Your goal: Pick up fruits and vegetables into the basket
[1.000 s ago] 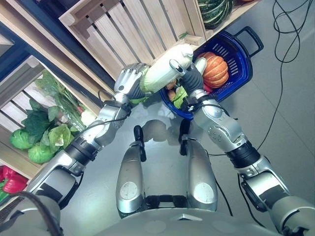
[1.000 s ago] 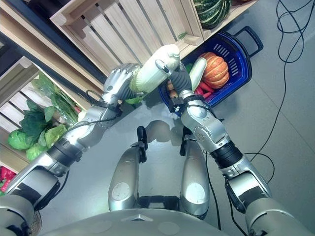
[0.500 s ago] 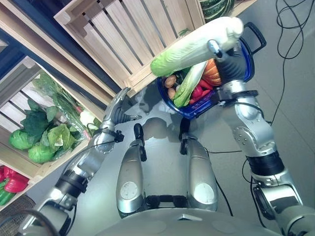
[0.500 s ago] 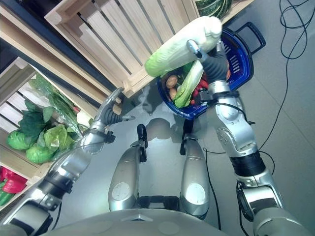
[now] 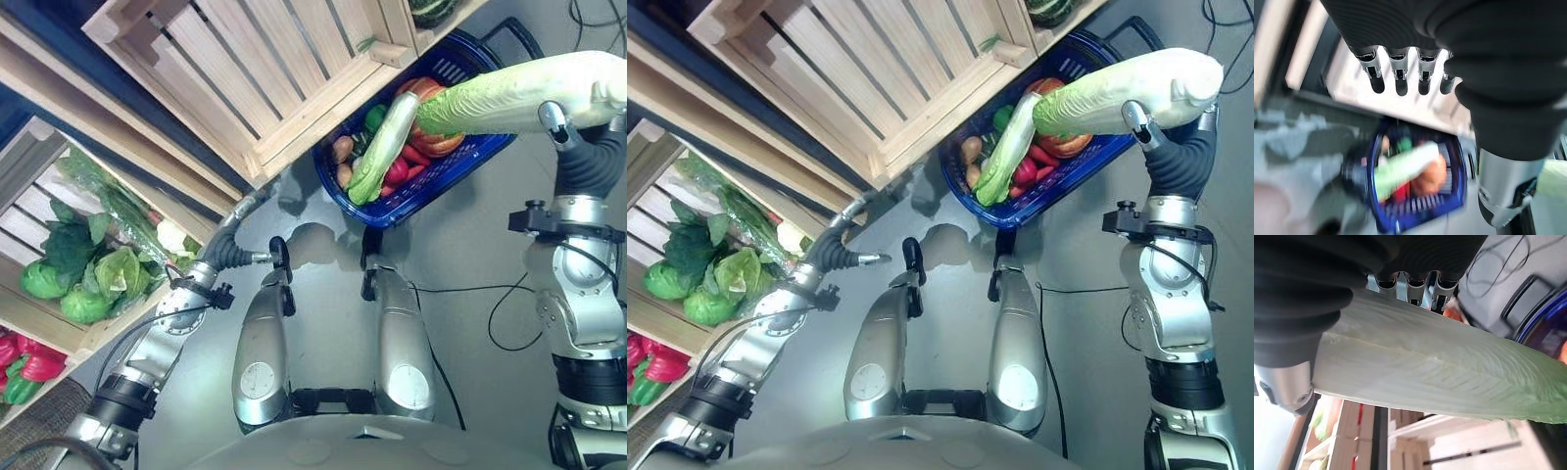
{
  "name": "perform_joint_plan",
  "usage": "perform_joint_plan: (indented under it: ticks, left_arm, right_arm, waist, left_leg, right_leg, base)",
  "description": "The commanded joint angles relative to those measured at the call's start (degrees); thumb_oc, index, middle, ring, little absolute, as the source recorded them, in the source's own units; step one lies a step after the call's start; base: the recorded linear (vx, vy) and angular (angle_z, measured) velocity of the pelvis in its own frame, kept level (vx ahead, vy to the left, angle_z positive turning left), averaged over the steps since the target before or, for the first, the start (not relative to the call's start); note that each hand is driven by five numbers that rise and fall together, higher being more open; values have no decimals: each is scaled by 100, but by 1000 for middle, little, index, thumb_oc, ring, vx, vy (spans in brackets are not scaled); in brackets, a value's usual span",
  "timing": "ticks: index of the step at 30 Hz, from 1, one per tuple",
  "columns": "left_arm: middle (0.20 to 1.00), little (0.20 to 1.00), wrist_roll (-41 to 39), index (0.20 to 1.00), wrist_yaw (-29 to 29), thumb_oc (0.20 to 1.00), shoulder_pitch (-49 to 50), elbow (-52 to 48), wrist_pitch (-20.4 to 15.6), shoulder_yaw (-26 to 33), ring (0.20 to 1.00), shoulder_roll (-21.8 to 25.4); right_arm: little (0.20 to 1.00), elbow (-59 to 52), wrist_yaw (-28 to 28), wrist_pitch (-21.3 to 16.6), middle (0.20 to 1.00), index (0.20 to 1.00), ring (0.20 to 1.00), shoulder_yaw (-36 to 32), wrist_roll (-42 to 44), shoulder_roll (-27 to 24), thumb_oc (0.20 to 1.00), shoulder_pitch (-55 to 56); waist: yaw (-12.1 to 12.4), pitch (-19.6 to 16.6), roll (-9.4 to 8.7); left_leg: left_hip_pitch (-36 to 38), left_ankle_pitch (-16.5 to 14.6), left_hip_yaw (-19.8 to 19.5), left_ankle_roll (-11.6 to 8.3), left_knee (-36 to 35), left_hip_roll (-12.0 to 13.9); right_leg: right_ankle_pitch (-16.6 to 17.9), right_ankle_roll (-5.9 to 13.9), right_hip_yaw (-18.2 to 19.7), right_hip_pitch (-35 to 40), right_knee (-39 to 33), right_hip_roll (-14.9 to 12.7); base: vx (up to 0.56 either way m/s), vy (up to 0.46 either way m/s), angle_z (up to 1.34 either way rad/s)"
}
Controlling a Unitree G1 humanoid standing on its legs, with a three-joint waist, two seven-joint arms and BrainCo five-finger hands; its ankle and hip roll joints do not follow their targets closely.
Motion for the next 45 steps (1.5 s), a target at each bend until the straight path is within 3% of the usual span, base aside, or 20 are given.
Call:
perform_joint_plan:
  ticks: [1,4,9,13,14,18,23,28,36,38,42,45]
  left_arm:
    - [1000,1000,-582,1000,-191,1000,164,-231,311,-272,1000,87]
    - [1000,1000,-478,1000,-236,1000,71,120,552,-563,1000,59]
    - [1000,1000,-268,1000,212,1000,-234,848,1135,-1115,1000,-55]
    - [1000,1000,-361,1000,388,1000,-293,1165,1130,-1288,1000,-102]
    - [1000,1000,-414,1000,443,1000,-265,1241,1135,-1337,1000,-114]
    - [1000,1000,-1286,1000,461,1000,-394,1694,1348,-1389,1000,-329]
    - [1000,1000,-1665,1000,322,1000,-403,1922,1377,-1429,1000,-514]
    - [1000,1000,-1641,1000,451,1000,-395,2046,1377,-1509,1000,-577]
    - [1000,1000,-1641,1000,404,1000,-412,1973,1345,-1643,1000,-439]
    - [1000,1000,-1638,1000,344,1000,-427,1971,1339,-1698,1000,-385]
    - [1000,1000,-1672,1000,374,1000,-407,1974,1238,-1854,1000,-327]
    - [1000,1000,-1695,1000,380,1000,-387,2012,1200,-1905,1000,-350]
  right_arm:
    - [200,-326,-419,-612,200,200,200,-313,-133,-346,200,-45]
    - [200,3,-599,-510,200,200,200,-235,-40,-371,200,-128]
    - [200,848,-649,-308,200,200,200,138,617,-321,200,-580]
    - [200,1629,-394,-263,200,200,200,379,1161,-211,200,-904]
    - [200,1806,-272,-228,200,200,200,437,1354,-204,200,-957]
    - [200,2681,-41,56,200,200,200,680,1922,-248,200,-1587]
    - [200,3563,241,334,200,200,200,881,2285,-317,200,-2206]
    - [200,4317,492,724,200,200,200,1136,2333,-382,200,-2702]
    - [200,5631,348,1269,200,200,200,1555,1663,-760,200,-3503]
    - [1000,6060,161,1554,1000,1000,1000,1694,1494,-851,1000,-3744]
    - [1000,6876,-280,1926,1000,1000,1000,2001,1300,-972,1000,-4254]
    - [1000,7333,-243,1878,1000,1000,1000,1999,1312,-1006,1000,-4454]
  waist:
    - [-231,-285,190]
    - [-254,-285,233]
    - [-214,-285,283]
    - [-103,-285,319]
    - [-77,-285,325]
    - [120,-285,338]
    - [366,-285,350]
    - [573,-285,380]
    - [822,-285,541]
    - [884,-285,580]
    - [986,-285,688]
    - [1029,-285,748]
  left_leg:
    - [-333,-382,306,327,336,-99]
    - [-520,-357,337,317,408,-88]
    - [-922,-266,309,300,497,-61]
    - [-1162,-237,259,295,592,-57]
    - [-1097,-395,180,251,657,-76]
    - [-1439,-364,81,260,785,-76]
    - [-1779,-321,-45,300,837,-109]
    - [-2102,-281,-169,337,874,-161]
    - [-2564,-304,-358,416,1058,-240]
    - [-2611,-310,-388,427,1074,-265]
    - [-2646,-325,-422,450,1087,-293]
    - [-2650,-321,-437,441,1079,-291]
  right_leg:
    - [-626,359,-95,14,447,15]
    - [-670,328,-116,-203,591,20]
    - [-752,269,-162,-663,902,32]
    - [-793,213,-240,-896,1060,14]
    - [-965,265,-193,-840,1162,9]
    - [-969,221,-290,-1151,1363,-28]
    - [-940,171,-423,-1429,1488,-82]
    - [-927,149,-524,-1729,1623,-124]
    - [-998,94,-538,-2196,1912,-186]
    - [-1004,86,-543,-2232,1920,-196]
    - [-1004,83,-568,-2269,1932,-226]
    - [-1003,91,-571,-2275,1926,-257]
  base:
    - [-16,12,-10]
    - [-18,-12,-11]
    - [-5,-39,1]
    - [23,-77,8]
    - [89,-77,13]
    - [20,-109,15]
    - [9,-116,17]
    - [19,-81,20]
    - [12,-29,11]
    - [-2,-6,3]
    - [0,0,0]
    - [0,0,0]
